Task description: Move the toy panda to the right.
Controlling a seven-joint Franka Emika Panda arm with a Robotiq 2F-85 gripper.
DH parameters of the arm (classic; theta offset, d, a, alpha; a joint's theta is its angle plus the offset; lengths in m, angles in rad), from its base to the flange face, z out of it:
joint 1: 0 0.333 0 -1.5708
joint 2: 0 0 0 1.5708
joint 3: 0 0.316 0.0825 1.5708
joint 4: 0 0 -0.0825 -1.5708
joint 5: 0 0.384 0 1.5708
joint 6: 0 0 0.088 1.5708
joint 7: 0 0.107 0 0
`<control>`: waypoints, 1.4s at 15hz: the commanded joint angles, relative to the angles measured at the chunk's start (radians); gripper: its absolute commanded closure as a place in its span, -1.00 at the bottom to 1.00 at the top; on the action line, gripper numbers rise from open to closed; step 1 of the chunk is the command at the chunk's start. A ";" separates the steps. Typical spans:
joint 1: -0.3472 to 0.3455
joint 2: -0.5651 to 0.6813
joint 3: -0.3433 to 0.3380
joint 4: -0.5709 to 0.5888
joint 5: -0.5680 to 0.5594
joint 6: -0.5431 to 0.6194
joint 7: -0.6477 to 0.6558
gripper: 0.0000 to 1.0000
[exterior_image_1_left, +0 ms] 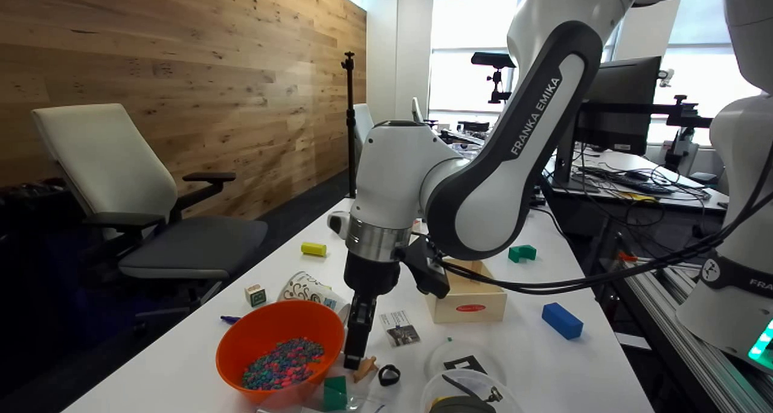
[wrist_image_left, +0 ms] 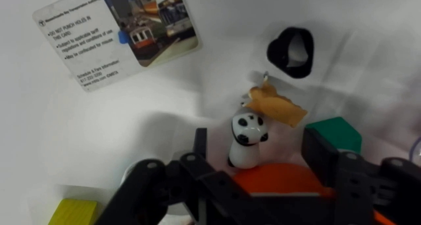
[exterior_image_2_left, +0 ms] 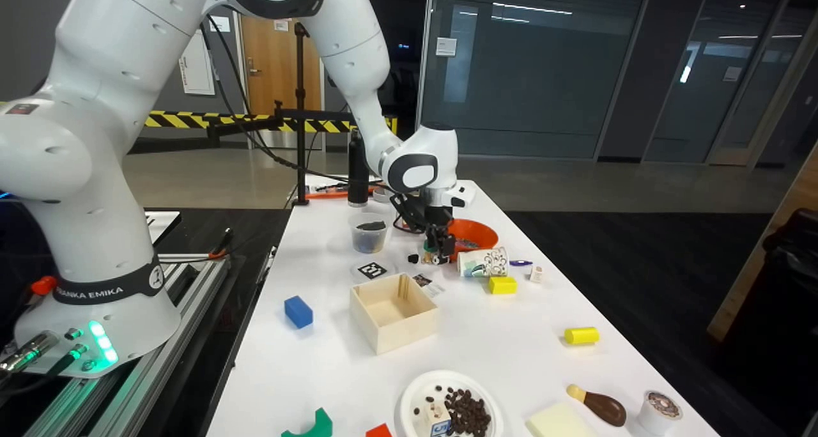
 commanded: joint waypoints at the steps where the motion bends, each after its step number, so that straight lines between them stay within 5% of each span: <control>1: 0.021 0.011 -0.020 0.007 -0.024 0.035 0.046 -0.33; 16: 0.052 0.033 -0.054 0.017 -0.029 0.043 0.076 -0.24; 17: 0.055 0.034 -0.057 0.018 -0.029 0.044 0.077 -0.19; 18: 0.057 0.036 -0.058 0.019 -0.029 0.046 0.079 0.22; 21: 0.061 0.037 -0.061 0.021 -0.029 0.052 0.082 0.50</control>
